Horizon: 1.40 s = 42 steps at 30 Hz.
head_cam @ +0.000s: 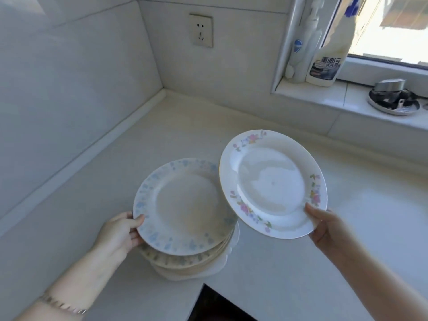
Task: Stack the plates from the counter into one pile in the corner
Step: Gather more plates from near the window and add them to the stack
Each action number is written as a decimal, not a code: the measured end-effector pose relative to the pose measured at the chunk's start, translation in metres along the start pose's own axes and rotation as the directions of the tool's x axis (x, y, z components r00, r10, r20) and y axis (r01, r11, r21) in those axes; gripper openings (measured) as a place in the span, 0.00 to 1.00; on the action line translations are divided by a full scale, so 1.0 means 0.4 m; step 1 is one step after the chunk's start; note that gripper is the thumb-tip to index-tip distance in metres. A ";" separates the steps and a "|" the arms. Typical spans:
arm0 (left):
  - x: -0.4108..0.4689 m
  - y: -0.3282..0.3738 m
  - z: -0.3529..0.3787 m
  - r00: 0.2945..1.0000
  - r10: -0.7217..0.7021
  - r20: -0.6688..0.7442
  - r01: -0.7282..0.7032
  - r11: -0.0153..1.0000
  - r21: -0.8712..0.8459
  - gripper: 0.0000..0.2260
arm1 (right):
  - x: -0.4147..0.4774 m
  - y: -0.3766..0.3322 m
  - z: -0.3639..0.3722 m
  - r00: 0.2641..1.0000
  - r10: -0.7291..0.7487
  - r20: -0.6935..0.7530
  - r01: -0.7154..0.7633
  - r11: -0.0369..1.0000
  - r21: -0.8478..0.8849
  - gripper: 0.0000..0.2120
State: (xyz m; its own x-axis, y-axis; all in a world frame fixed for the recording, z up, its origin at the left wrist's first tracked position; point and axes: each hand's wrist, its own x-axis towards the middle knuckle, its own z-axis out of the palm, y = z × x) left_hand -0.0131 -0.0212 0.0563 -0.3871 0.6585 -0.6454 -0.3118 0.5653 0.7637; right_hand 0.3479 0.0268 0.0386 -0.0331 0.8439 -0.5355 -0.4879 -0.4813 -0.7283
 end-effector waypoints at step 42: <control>0.121 -0.057 -0.002 0.913 0.401 -0.081 -0.369 0.893 0.257 0.18 | 0.032 0.201 0.265 0.977 -0.201 0.063 0.180 0.638 -0.748 0.05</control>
State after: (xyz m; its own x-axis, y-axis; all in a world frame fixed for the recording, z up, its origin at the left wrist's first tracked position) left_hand -0.0257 -0.0026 0.0075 -0.5481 0.7874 -0.2819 0.0874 0.3892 0.9170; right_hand 0.2159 0.0242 0.0184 0.0112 0.9367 -0.3499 0.3355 -0.3331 -0.8812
